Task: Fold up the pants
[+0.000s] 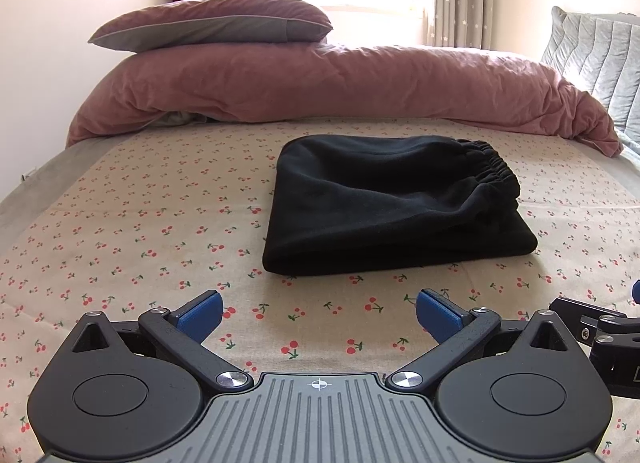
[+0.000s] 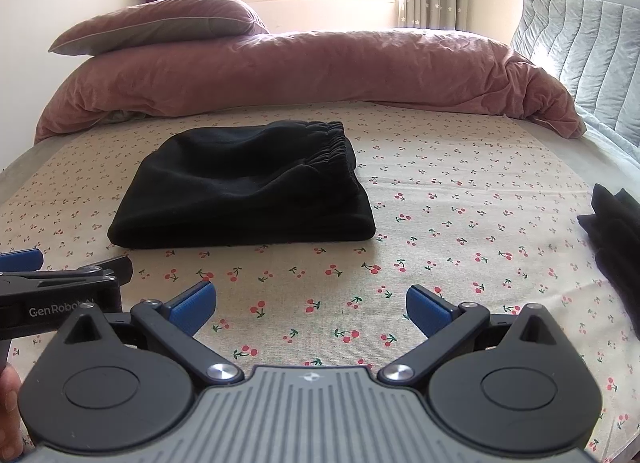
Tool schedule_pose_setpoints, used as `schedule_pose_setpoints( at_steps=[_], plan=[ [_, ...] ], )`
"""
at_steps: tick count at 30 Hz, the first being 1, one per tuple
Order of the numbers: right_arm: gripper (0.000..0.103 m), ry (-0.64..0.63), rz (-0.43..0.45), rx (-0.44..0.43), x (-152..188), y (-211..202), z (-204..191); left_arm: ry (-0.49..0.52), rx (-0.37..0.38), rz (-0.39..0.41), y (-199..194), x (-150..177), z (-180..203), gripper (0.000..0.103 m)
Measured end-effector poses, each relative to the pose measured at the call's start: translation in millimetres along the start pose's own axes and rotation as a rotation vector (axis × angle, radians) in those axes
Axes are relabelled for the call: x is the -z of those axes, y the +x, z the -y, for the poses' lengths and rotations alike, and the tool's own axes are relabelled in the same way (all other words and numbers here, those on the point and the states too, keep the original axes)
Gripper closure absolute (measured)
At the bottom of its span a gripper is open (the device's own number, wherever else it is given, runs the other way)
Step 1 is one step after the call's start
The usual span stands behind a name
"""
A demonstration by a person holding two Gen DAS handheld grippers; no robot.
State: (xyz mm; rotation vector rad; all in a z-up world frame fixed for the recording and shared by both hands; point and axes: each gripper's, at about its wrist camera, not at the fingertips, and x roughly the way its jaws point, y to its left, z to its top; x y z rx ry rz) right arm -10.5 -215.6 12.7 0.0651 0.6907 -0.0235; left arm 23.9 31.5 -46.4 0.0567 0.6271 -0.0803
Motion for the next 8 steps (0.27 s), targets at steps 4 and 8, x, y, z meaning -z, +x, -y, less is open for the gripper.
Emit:
schedule_pose_setpoints(
  at_steps=[4,8],
  plan=[
    [0.005,-0.003,-0.001,0.000,0.1,0.2,-0.7,-0.003,-0.002,-0.003,0.1,-0.2,-0.2,0.000],
    [0.005,0.000,-0.001,0.002,0.0,0.4,-0.6,-0.010,-0.001,-0.003,0.1,-0.6,-1.0,0.000]
  ],
)
